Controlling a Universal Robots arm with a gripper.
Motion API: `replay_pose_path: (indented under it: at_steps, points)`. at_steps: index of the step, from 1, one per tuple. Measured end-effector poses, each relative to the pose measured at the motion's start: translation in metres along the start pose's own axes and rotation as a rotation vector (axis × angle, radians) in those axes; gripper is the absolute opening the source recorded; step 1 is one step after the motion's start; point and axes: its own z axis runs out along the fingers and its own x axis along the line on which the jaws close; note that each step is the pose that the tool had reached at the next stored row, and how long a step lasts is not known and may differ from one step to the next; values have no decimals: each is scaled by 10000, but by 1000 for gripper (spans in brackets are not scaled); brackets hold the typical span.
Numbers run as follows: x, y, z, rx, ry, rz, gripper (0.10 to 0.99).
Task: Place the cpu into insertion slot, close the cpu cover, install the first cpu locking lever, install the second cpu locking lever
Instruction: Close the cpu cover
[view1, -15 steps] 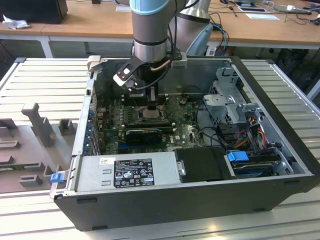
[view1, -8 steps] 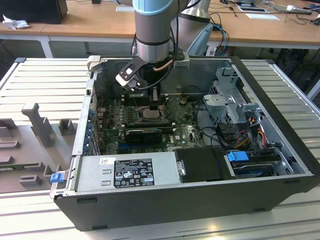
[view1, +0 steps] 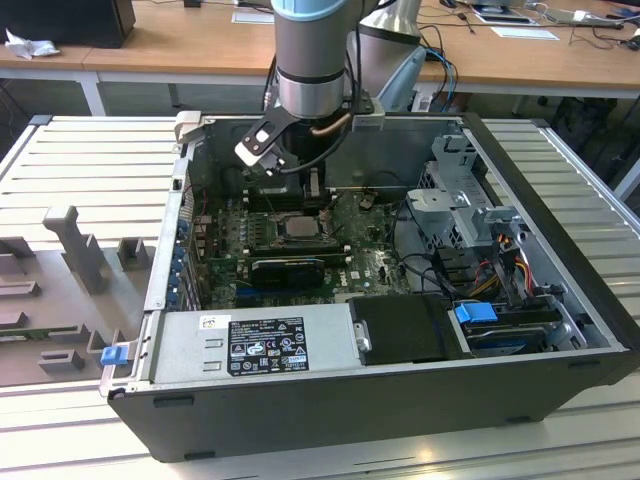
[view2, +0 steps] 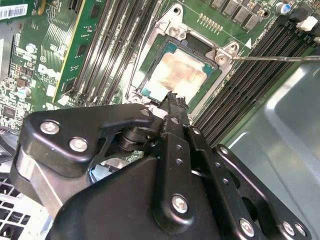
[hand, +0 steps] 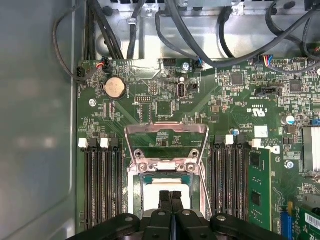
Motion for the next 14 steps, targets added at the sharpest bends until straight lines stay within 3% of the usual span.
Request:
replay_pose_path:
  at_steps: [14]
  points:
    - [4, 34, -136, -1, 1, 0, 106]
